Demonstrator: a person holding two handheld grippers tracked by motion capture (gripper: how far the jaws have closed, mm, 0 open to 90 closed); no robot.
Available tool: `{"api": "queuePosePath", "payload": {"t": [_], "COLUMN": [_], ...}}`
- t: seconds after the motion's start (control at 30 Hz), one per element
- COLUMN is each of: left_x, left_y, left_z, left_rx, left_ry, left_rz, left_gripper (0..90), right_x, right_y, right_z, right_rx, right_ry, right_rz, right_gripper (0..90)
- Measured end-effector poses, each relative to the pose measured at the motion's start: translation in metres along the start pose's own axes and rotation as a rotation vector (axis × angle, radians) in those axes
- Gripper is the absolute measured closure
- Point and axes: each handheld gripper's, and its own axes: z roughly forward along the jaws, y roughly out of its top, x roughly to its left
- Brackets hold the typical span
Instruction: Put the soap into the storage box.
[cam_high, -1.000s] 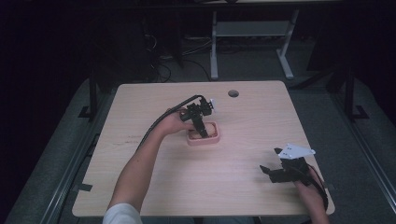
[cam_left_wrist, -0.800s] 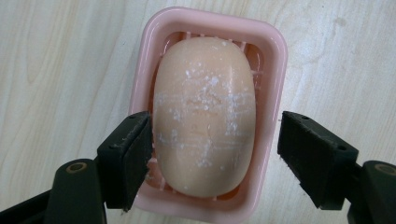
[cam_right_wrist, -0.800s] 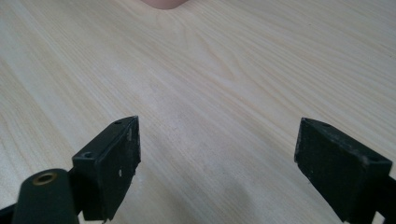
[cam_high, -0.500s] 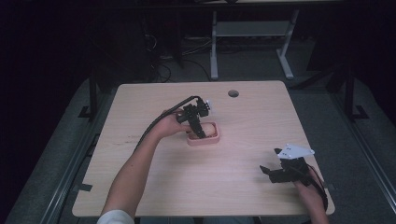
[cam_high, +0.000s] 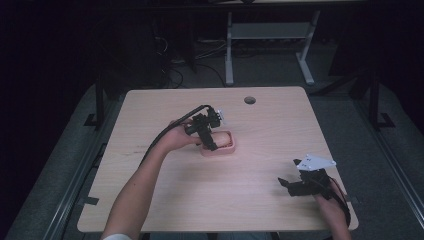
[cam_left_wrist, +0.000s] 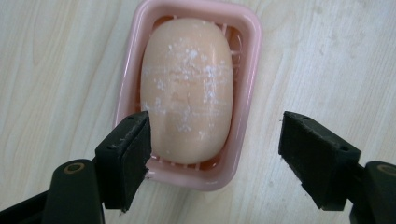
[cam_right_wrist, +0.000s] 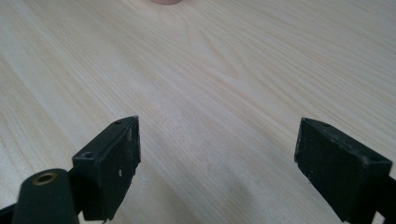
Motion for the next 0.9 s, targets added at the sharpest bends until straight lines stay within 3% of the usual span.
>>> {"api": "queuePosePath", "payload": {"t": [0.9], "left_x": [-0.02], "left_y": [-0.032], "left_z": [-0.002], "left_rx": [-0.043], "left_ry": [-0.013], "left_rz": [-0.025], "left_gripper": [25.2], "right_x": [0.002], "right_y": [0.002], "right_z": [0.003], "right_rx": [0.008], "right_ry": [-0.016], "right_rz": [0.004], "right_gripper": [13.8]}}
